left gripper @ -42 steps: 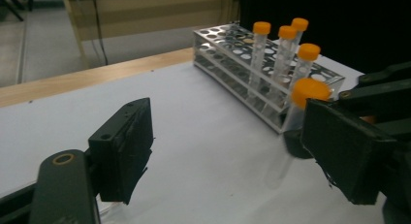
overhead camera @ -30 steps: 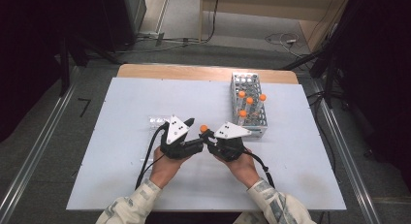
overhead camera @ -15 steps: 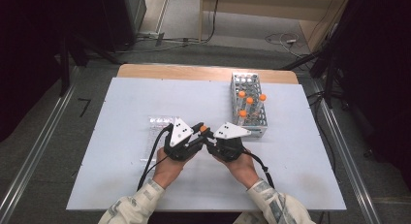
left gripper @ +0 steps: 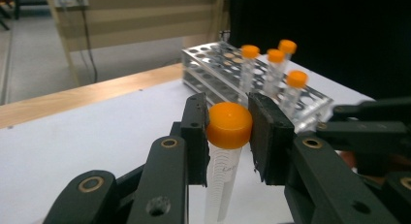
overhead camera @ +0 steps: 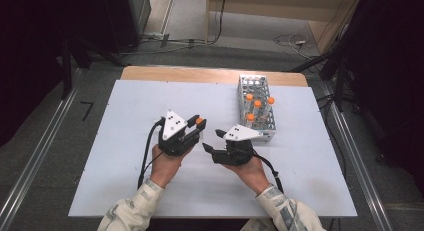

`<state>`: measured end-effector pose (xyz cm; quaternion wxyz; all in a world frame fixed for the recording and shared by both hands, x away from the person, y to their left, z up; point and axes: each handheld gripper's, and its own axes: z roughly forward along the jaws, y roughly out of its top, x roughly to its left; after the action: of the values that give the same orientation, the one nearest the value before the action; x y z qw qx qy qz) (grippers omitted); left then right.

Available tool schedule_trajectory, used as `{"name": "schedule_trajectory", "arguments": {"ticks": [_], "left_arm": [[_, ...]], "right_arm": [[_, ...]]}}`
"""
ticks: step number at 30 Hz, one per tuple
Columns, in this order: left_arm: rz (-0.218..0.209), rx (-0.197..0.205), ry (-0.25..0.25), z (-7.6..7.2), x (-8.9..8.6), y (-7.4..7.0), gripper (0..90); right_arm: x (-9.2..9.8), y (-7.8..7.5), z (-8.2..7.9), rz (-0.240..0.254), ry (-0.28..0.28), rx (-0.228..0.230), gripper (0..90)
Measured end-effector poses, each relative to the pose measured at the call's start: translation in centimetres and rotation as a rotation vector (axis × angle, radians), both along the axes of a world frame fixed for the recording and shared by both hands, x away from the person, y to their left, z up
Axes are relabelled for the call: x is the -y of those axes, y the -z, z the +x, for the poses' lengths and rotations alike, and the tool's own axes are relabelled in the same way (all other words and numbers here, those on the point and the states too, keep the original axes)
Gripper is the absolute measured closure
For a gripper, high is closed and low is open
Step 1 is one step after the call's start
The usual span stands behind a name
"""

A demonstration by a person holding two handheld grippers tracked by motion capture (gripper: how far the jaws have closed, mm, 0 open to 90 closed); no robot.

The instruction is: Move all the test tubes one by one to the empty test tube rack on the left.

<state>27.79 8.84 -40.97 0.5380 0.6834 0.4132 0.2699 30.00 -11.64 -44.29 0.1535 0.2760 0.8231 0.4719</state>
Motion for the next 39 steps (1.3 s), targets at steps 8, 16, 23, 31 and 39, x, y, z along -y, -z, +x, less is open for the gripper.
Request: {"name": "schedule_trajectory", "arguments": {"ticks": [8, 16, 23, 31, 39], "left_arm": [[-0.074, 0.034, -0.112, 0.4, -4.2, -1.8, 71.0], [-0.094, 0.037, -0.208, 1.0, -7.1, -2.0, 71.0], [-0.084, 0.015, -0.221, 1.6, -7.4, -1.3, 70.9], [-0.059, -0.001, -0.225, 2.1, -7.1, -0.5, 70.9], [-0.015, -0.05, -0.217, 2.7, -6.8, 0.7, 70.7]], "right_arm": [[0.3, 0.0, 0.1, -0.002, 0.01, -0.01, 23.7], [0.4, 0.1, 0.2, -0.012, 0.022, -0.018, 21.8], [0.5, 0.1, 0.2, -0.01, 0.024, -0.016, 21.8], [0.5, 0.1, 0.2, -0.01, 0.025, -0.017, 21.9], [0.7, 0.0, 0.2, -0.009, 0.027, -0.018, 21.9]]}}
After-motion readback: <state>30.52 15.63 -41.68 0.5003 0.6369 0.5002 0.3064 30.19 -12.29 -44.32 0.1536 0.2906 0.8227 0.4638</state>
